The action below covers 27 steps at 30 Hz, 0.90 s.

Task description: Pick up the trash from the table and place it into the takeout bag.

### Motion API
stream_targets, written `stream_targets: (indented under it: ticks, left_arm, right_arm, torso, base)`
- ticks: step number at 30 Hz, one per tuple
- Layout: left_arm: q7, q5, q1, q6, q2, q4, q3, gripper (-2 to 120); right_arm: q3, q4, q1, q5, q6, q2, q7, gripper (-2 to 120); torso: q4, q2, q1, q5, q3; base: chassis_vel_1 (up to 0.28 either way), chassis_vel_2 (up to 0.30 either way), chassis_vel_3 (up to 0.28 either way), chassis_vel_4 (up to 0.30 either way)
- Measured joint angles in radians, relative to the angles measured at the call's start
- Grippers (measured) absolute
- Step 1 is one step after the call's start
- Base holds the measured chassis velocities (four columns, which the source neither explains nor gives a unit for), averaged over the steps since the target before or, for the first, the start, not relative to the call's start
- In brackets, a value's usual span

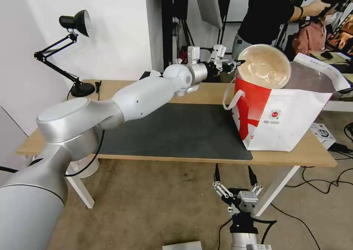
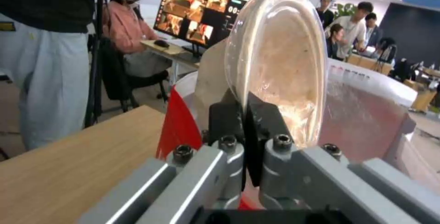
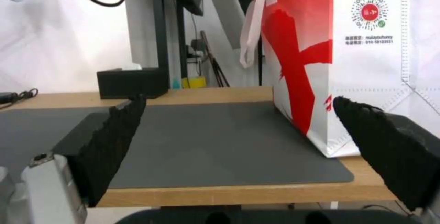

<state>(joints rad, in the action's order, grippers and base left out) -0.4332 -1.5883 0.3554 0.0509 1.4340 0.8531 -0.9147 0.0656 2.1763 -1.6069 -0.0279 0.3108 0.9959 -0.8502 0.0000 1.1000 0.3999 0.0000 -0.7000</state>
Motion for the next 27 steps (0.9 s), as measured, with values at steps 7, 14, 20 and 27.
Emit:
stream_targets:
  ticks: [7, 14, 20, 27]
  left_arm:
    - [-0.029, 0.039, 0.001, -0.006, -0.001, -0.012, -0.003, 0]
    - [-0.053, 0.057, 0.002, -0.016, -0.006, -0.019, -0.003, 0]
    - [-0.061, 0.065, 0.002, -0.029, -0.007, -0.019, -0.003, 0]
    - [-0.074, 0.066, 0.005, -0.038, -0.009, -0.017, -0.002, 5]
  right_arm:
    - [0.0, 0.0, 0.0, 0.0, 0.0, 0.0, 0.0, 100]
    - [0.0, 0.0, 0.0, 0.0, 0.0, 0.0, 0.0, 100]
    - [0.0, 0.0, 0.0, 0.0, 0.0, 0.0, 0.0, 100]
    - [0.0, 0.0, 0.0, 0.0, 0.0, 0.0, 0.0, 100]
  torso:
    - [-0.0001, 0.0, 0.0, 0.0, 0.0]
    - [0.0, 0.0, 0.0, 0.0, 0.0]
    - [0.0, 0.0, 0.0, 0.0, 0.0]
    - [0.0, 0.0, 0.0, -0.0001, 0.0]
  base:
    - [0.0, 0.0, 0.0, 0.0]
    - [0.0, 0.0, 0.0, 0.0]
    - [0.0, 0.0, 0.0, 0.0]
    - [0.0, 0.0, 0.0, 0.0]
